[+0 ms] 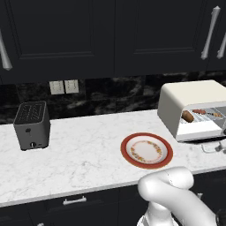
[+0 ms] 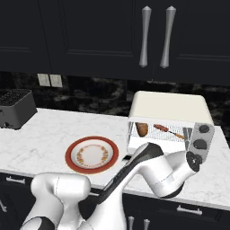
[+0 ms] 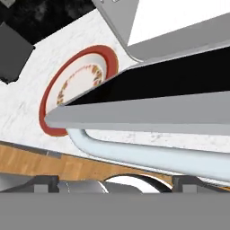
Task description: Pick up the kebab skewer and baguette bread, and place them inside the toaster oven. Close the toaster oven door and start by setting the timer.
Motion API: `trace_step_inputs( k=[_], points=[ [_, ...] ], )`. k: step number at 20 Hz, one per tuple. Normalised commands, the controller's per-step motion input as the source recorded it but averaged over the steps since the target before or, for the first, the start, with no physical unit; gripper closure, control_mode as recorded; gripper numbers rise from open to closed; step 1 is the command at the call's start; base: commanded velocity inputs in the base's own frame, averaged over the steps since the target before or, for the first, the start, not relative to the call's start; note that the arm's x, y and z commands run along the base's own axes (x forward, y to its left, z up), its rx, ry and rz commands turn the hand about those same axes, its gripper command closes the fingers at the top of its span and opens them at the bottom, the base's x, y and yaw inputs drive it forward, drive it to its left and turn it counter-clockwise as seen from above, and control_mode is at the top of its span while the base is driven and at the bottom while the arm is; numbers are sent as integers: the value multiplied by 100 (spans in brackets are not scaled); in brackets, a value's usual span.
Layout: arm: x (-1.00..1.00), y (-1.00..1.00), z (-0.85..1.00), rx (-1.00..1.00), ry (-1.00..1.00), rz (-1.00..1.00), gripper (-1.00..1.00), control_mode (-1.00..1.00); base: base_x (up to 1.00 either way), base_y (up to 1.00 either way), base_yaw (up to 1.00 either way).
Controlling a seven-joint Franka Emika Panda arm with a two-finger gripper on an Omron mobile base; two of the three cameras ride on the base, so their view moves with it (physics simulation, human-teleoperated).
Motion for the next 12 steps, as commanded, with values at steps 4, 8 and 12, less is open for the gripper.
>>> trace_step_inputs(
  k=[4,8,12],
  points=[
    [100,51,2,-6,-24,-3,-100,-100,0,0,0],
    [100,6,13,0,0,0,-100,-100,0,0,0],
    [100,0,20,0,0,0,-100,-100,0,0,0]
  ],
)
